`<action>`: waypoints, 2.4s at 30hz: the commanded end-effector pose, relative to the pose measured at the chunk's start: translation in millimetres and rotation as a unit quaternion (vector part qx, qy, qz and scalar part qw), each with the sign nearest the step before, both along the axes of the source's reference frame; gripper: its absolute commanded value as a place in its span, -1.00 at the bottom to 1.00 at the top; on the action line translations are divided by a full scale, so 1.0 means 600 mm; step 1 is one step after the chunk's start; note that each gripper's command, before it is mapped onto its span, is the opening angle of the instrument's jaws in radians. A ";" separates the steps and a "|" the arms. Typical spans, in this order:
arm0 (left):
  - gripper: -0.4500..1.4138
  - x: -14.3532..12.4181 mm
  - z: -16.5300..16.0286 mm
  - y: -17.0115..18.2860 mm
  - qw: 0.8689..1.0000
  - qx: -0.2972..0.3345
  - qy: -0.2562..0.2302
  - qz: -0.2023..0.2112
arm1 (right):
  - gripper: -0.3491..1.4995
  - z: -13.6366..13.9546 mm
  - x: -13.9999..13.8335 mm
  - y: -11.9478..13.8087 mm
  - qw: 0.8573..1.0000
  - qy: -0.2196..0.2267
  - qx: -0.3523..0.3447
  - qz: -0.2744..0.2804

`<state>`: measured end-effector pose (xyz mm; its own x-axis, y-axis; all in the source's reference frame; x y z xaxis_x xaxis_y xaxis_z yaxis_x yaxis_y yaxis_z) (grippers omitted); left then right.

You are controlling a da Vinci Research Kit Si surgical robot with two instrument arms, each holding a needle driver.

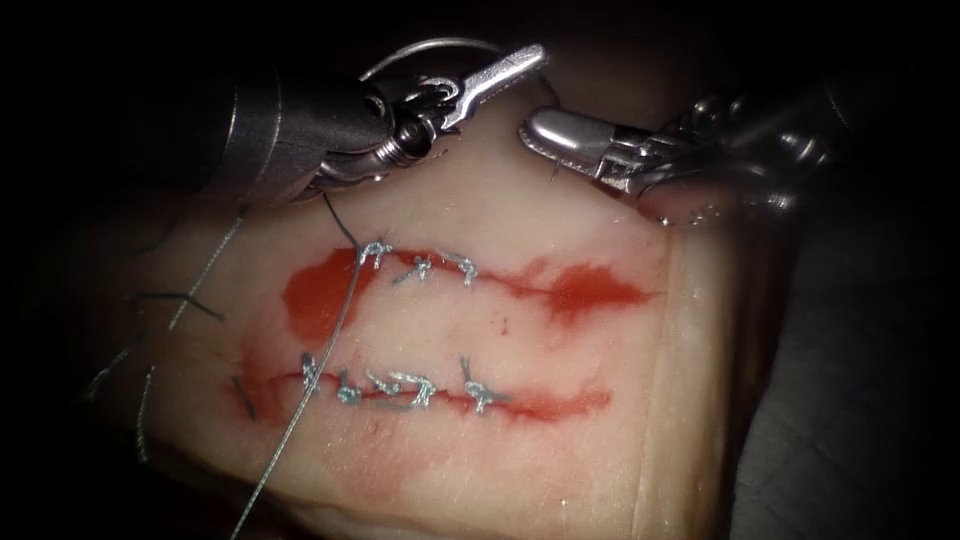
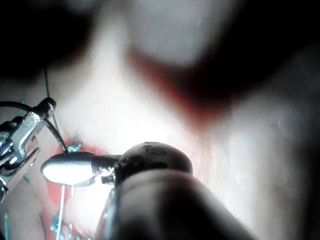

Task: Wound Closure

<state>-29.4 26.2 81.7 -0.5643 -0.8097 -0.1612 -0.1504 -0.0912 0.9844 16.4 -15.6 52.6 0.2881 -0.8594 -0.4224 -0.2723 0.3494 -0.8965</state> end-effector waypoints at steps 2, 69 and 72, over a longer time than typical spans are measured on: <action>-1.00 -0.0006 0.0008 0.0003 0.999 0.029 -0.005 0.019 | 0.18 -0.0001 0.0022 0.0001 0.999 -0.022 -0.015 0.028; -1.00 0.0042 -0.0018 -0.0172 0.875 0.001 -0.149 0.460 | 0.48 0.0062 0.0063 -0.0051 0.878 -0.129 -0.443 -0.128; -1.00 0.0040 -0.0018 -0.0173 0.875 0.001 -0.150 0.461 | 0.46 0.0061 0.0066 -0.0050 0.878 -0.133 -0.442 -0.124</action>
